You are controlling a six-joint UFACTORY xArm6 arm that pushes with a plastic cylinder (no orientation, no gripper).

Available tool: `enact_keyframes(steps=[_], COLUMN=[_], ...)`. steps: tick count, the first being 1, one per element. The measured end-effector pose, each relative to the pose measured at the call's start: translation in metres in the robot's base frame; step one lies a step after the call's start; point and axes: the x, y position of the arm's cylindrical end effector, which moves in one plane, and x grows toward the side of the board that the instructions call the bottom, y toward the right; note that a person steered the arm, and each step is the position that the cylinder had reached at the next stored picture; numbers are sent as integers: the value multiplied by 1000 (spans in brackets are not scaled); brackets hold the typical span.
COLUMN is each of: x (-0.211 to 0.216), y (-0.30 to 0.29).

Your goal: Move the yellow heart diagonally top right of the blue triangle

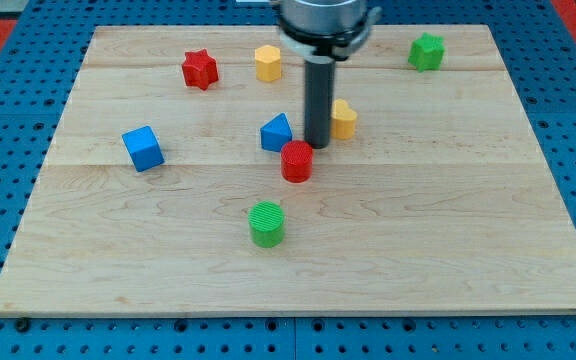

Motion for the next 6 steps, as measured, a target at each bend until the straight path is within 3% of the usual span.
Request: enact_keyframes(steps=[2,4,6], x=[-46,-40,-73], y=[35,39,52])
